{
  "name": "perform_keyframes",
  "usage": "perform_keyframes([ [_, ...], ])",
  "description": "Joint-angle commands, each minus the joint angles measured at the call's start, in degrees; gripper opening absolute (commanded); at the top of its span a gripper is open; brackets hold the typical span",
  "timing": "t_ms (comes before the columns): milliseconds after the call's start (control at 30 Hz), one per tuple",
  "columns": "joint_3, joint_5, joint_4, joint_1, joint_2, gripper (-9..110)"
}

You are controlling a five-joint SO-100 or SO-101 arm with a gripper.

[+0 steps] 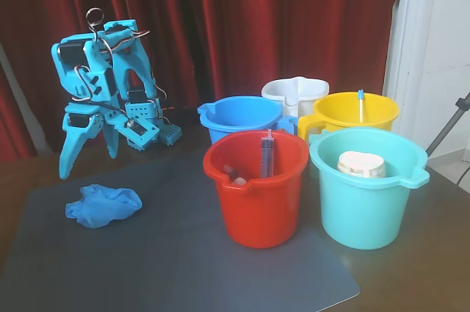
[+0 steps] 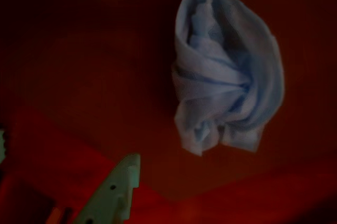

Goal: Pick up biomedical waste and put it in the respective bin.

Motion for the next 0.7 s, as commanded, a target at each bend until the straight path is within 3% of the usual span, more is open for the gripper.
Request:
perform_keyframes([
  [0, -2.1, -1.1, 0.7, 0.8, 3.6, 49],
  [400, 11.2, -0.9, -17.8, 0.1, 3.6, 49],
  [667, 14.5, -1.6, -20.6, 0.1, 3.5, 49],
])
